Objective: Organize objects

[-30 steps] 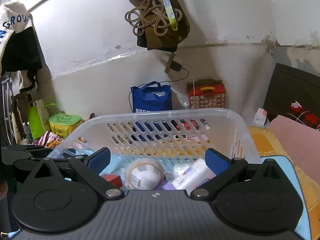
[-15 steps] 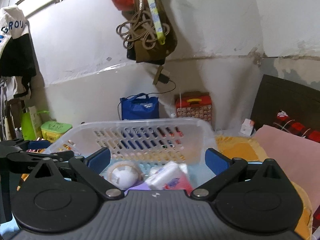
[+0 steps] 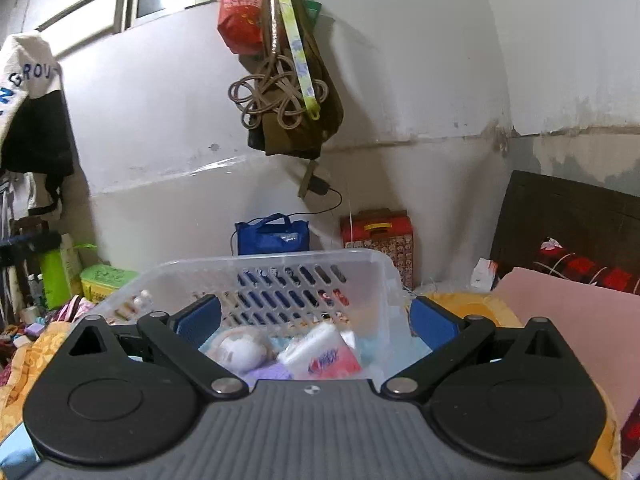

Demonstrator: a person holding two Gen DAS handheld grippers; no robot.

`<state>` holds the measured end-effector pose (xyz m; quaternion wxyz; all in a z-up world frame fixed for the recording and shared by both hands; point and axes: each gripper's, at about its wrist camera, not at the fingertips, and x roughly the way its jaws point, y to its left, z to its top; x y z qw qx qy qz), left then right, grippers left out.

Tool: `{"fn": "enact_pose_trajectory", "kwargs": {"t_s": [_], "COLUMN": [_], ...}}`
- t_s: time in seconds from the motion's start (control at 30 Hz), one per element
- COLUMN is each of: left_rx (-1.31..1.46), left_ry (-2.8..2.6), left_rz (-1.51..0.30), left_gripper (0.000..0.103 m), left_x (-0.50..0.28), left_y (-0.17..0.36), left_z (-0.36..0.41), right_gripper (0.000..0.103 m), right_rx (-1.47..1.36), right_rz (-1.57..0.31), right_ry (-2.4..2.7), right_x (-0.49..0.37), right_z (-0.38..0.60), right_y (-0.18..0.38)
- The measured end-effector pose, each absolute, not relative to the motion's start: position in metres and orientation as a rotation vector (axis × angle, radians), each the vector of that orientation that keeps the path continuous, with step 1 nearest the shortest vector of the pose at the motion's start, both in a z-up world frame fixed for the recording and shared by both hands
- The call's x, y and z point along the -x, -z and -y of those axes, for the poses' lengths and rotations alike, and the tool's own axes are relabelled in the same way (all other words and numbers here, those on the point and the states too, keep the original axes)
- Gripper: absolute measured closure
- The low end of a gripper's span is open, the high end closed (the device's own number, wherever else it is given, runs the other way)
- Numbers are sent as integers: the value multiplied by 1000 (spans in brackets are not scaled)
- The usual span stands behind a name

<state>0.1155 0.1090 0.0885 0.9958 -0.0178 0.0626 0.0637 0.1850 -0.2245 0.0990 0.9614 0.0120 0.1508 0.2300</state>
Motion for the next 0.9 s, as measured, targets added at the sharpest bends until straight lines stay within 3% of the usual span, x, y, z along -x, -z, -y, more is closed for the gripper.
{"fn": "enact_pose_trajectory", "kwargs": {"t_s": [0.1, 0.3, 0.6, 0.9], "left_rx": [90, 78, -97, -30], "left_ry": [-73, -126, -88, 7], "left_rz": [-147, -298, -499, -561], "left_gripper": [0, 0, 0, 0], "left_x": [-88, -61, -49, -76], "left_y": [-91, -76, -41, -66], "left_z": [-117, -109, -40, -14], "right_gripper": [0, 0, 0, 0], "right_rx": [-96, -164, 35, 24], "right_rz": [-285, -314, -469, -478], "right_ry": [-504, -509, -392, -410], "right_x": [-156, -121, -104, -110], "right_z": [244, 262, 230, 234], "right_y": [-100, -93, -70, -105]}}
